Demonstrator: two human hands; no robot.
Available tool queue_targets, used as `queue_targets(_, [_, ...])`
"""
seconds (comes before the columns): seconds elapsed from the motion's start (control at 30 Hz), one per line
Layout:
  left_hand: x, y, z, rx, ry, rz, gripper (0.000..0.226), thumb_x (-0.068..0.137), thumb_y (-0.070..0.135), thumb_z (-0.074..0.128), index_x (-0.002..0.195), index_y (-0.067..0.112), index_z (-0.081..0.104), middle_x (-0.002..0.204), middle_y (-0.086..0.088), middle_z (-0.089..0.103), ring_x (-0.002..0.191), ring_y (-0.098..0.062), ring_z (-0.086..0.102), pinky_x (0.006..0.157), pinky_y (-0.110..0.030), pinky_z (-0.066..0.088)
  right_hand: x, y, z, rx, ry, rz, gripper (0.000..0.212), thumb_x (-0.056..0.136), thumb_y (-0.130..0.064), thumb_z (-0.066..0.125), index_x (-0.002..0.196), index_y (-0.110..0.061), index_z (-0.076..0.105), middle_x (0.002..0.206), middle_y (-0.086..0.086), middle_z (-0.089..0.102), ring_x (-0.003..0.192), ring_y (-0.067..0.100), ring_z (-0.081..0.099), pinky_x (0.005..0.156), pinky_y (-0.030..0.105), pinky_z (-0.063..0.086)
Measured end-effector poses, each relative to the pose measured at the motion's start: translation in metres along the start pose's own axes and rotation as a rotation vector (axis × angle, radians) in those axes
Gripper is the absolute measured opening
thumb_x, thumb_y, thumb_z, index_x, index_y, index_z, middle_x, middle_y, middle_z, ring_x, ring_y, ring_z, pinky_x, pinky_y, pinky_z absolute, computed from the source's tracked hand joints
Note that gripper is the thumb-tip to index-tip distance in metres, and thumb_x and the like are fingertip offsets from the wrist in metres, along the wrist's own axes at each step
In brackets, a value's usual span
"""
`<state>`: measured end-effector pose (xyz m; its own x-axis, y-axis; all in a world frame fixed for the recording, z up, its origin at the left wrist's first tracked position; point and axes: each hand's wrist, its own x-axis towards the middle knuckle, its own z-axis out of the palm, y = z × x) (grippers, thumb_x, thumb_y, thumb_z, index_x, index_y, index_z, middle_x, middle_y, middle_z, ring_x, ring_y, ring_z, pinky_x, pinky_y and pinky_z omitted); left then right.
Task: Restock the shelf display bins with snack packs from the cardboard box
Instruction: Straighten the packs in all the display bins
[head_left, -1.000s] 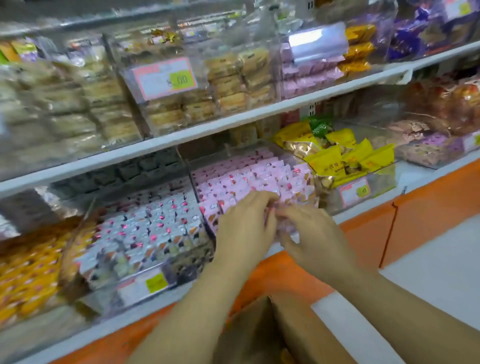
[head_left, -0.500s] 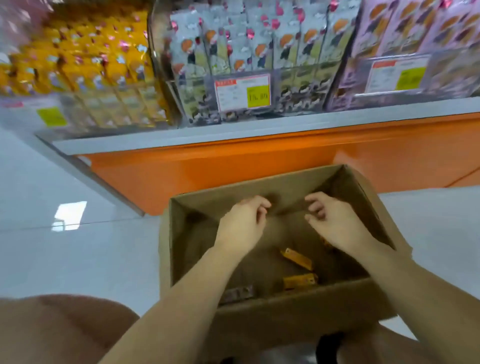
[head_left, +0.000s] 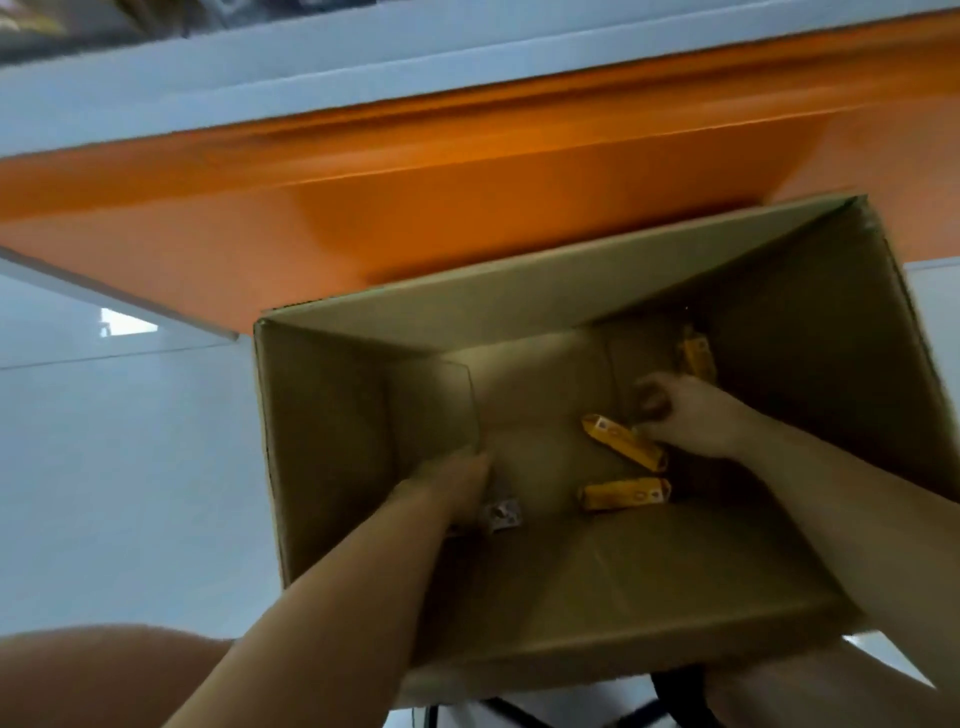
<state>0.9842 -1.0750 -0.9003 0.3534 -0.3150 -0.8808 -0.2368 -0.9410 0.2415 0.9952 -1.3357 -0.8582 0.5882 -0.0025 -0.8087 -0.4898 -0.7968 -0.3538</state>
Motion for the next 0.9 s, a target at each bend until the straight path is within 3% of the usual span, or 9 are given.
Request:
queue_targets(0.17, [0.004,-0.002,0.002,0.26,-0.015,0.053,0.052,0.083,0.037,0.069,0.125,0.015,0.048,0.125,-0.01,0.052,0.112,-0.029,0.055,0.078,-0.033,0.043,0.014,0.011,0.01,0.011,-0.04,0.008,0.058,0.088,-0.02,0.064,0.14,-0.023,0.039,0.13,0.003,0.052,0.114,0.019,0.053,0.088,0.03,0.048])
queue_targets(0.27, [0.005,-0.003,0.001,0.242,0.02,0.06,0.05,0.082,0.038,0.067,0.125,0.019,0.049,0.124,-0.006,0.054,0.109,-0.026,0.056,0.076,-0.032,0.042,0.019,0.014,0.015,0.015,-0.063,0.001,0.059,0.088,-0.016,0.065,0.14,-0.021,0.04,0.129,0.003,0.053,0.107,0.017,0.054,0.085,0.03,0.05])
queue_targets(0.37, [0.004,-0.001,0.003,0.119,0.065,0.055,0.055,0.081,0.034,0.067,0.132,0.025,0.047,0.126,-0.003,0.055,0.109,-0.024,0.056,0.079,-0.033,0.048,0.016,0.014,0.019,-0.062,-0.1,-0.035,0.077,0.08,-0.018,0.075,0.143,-0.025,0.032,0.139,0.005,0.044,0.117,0.02,0.05,0.086,0.029,0.048])
queue_targets(0.47, [0.003,0.0,0.002,-0.028,0.172,0.04,0.058,0.083,0.031,0.065,0.137,0.024,0.044,0.128,-0.003,0.052,0.109,-0.023,0.055,0.081,-0.034,0.049,0.008,0.007,0.027,-0.372,-0.159,-0.095,0.111,0.067,-0.028,0.084,0.149,-0.035,0.009,0.153,0.006,0.015,0.134,0.029,0.034,0.099,0.036,0.043])
queue_targets(0.53, [0.004,0.0,0.001,-0.14,0.257,0.007,0.054,0.083,0.03,0.065,0.134,0.022,0.046,0.129,-0.002,0.051,0.11,-0.021,0.055,0.084,-0.034,0.049,0.004,0.002,0.032,-0.578,-0.158,-0.142,0.123,0.066,-0.032,0.085,0.149,-0.038,-0.006,0.153,0.006,0.008,0.132,0.031,0.036,0.09,0.034,0.046])
queue_targets(0.63, [0.005,0.001,0.001,-0.353,0.39,-0.051,0.046,0.082,0.025,0.066,0.126,0.019,0.053,0.125,-0.002,0.054,0.099,-0.024,0.062,0.079,-0.037,0.055,0.005,-0.001,0.035,-0.733,-0.09,-0.229,0.12,0.072,-0.03,0.079,0.148,-0.037,-0.014,0.145,0.008,0.016,0.116,0.027,0.046,0.068,0.028,0.042])
queue_targets(0.77, [0.006,0.008,0.005,-0.738,0.458,-0.142,0.038,0.085,0.016,0.067,0.121,0.014,0.055,0.116,-0.005,0.057,0.076,-0.028,0.068,0.052,-0.044,0.059,0.01,0.006,0.035,-0.674,-0.059,-0.218,0.115,0.076,-0.027,0.074,0.147,-0.038,-0.016,0.149,0.008,0.014,0.096,0.021,0.051,0.055,0.022,0.035])
queue_targets(0.83, [0.01,0.013,0.006,-0.803,0.493,-0.18,0.041,0.085,0.017,0.068,0.124,0.014,0.055,0.117,-0.007,0.061,0.088,-0.027,0.067,0.065,-0.04,0.06,0.012,0.01,0.035,-0.554,-0.044,-0.191,0.117,0.073,-0.026,0.076,0.147,-0.039,-0.013,0.151,0.006,0.013,0.09,0.019,0.052,0.053,0.022,0.037])
queue_targets(0.9, [0.013,0.019,0.004,-0.831,0.535,-0.211,0.04,0.088,0.019,0.067,0.125,0.012,0.055,0.118,-0.007,0.064,0.099,-0.022,0.064,0.073,-0.029,0.054,0.016,0.01,0.036,-0.389,0.009,-0.13,0.117,0.071,-0.021,0.079,0.148,-0.04,-0.007,0.152,0.005,0.016,0.103,0.025,0.056,0.065,0.028,0.047])
